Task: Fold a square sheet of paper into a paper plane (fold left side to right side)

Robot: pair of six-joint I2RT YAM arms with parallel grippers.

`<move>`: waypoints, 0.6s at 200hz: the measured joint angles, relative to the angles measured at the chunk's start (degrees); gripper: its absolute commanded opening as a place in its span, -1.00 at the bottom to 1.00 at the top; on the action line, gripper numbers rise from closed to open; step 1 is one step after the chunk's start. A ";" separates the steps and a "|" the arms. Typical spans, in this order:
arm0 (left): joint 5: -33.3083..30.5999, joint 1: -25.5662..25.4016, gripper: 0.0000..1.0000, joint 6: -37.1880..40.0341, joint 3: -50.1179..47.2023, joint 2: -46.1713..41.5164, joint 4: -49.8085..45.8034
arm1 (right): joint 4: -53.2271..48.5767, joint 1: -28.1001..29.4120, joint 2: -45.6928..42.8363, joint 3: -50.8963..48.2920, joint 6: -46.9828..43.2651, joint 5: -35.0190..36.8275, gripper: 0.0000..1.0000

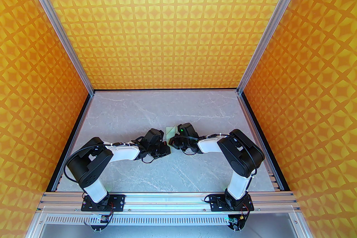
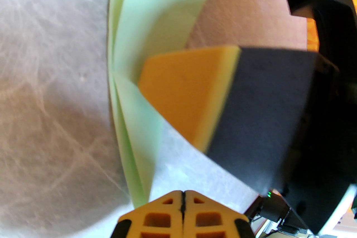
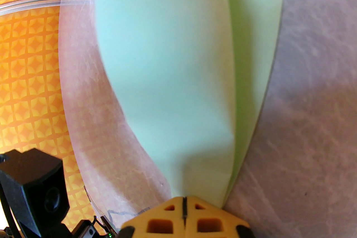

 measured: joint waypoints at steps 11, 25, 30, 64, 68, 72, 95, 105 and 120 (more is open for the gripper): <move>-0.44 0.00 -1.00 0.37 0.13 0.48 -0.31 | 0.02 0.00 0.00 0.00 0.00 0.00 -1.00; -0.90 0.00 -1.00 0.72 0.15 0.76 -0.74 | 0.00 0.00 0.00 0.00 0.00 -0.02 -1.00; -0.96 0.00 -1.00 0.85 0.15 0.83 -0.87 | 0.02 0.00 0.00 0.00 0.00 -0.02 -1.00; -1.53 0.13 -1.00 1.51 0.17 0.83 -1.38 | 0.02 -0.04 0.00 -0.02 0.00 -0.04 -1.00; -1.53 0.17 -1.00 1.53 0.17 0.83 -1.38 | 0.02 -0.04 0.00 -0.04 0.00 -0.04 -1.00; -1.53 0.17 -1.00 1.53 0.17 0.83 -1.38 | 0.04 -0.04 0.00 -0.04 0.00 -0.04 -1.00; -1.55 0.22 -1.00 1.70 0.17 0.92 -1.46 | 0.07 -0.04 0.00 -0.04 0.00 -0.13 -1.00; -1.55 0.22 -1.00 1.70 0.17 1.01 -1.46 | 0.07 -0.07 0.00 -0.04 -0.04 -0.26 -1.00; -1.55 0.22 -1.00 1.70 0.17 1.18 -1.36 | 0.09 -0.17 0.00 -0.02 -0.13 -0.55 -1.00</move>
